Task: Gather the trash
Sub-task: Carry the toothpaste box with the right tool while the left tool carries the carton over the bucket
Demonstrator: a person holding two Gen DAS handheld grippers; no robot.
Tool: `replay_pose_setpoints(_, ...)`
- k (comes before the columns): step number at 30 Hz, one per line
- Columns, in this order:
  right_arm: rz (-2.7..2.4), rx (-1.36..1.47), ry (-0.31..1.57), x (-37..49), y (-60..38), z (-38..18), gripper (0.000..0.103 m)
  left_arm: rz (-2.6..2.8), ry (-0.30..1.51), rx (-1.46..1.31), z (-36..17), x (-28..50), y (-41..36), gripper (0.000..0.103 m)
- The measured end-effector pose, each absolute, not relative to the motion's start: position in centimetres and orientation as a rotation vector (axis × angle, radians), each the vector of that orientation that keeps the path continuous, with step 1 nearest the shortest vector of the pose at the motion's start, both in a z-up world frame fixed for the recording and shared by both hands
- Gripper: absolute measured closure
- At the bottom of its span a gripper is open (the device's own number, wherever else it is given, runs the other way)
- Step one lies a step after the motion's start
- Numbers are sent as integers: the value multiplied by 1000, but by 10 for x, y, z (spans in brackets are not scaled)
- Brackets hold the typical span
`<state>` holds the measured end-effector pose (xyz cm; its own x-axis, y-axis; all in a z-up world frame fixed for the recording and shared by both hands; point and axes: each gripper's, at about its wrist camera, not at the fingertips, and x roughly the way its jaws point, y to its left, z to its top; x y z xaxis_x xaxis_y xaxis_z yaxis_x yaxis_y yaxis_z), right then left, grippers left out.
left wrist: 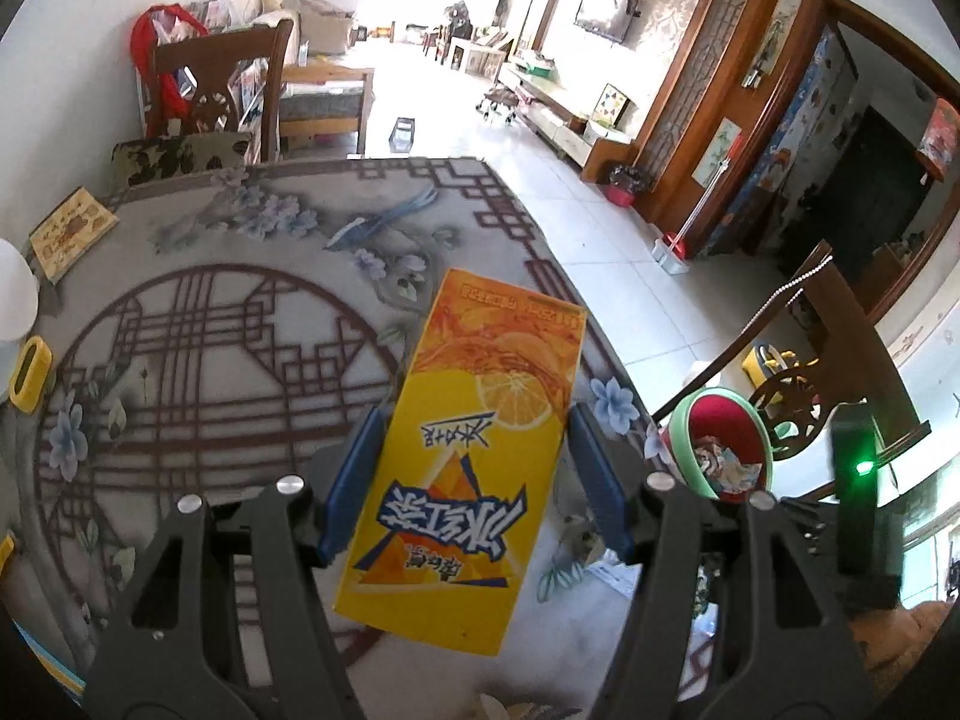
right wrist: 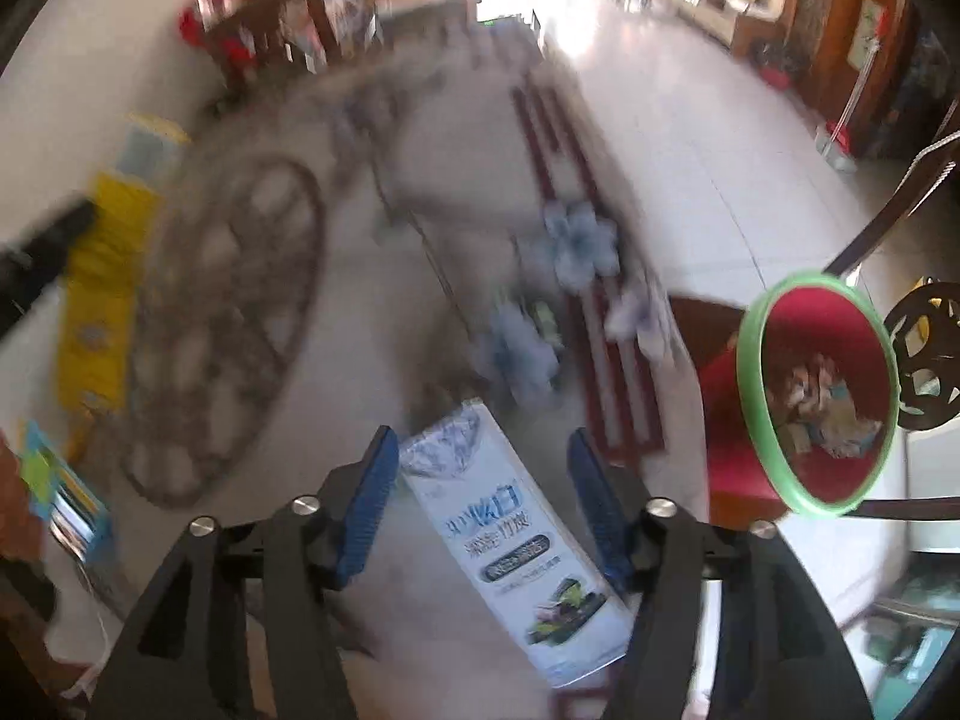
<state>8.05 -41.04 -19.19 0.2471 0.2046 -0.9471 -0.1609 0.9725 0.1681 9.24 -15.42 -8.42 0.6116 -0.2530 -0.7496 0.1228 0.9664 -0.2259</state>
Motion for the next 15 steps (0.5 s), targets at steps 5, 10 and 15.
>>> replay_pose_setpoints(5,279,-190,1366,58,-402,-220,33,-214,903,-171,-89,91,-151,42)
replay_pose_setpoints(10,231,-282,1416,50,-404,-251,49,-226,909,-155,-93,93,-163,42)
replay_pose_setpoints(15,221,-117,1334,48,-432,-225,51,-250,919,-130,-96,102,-187,42)
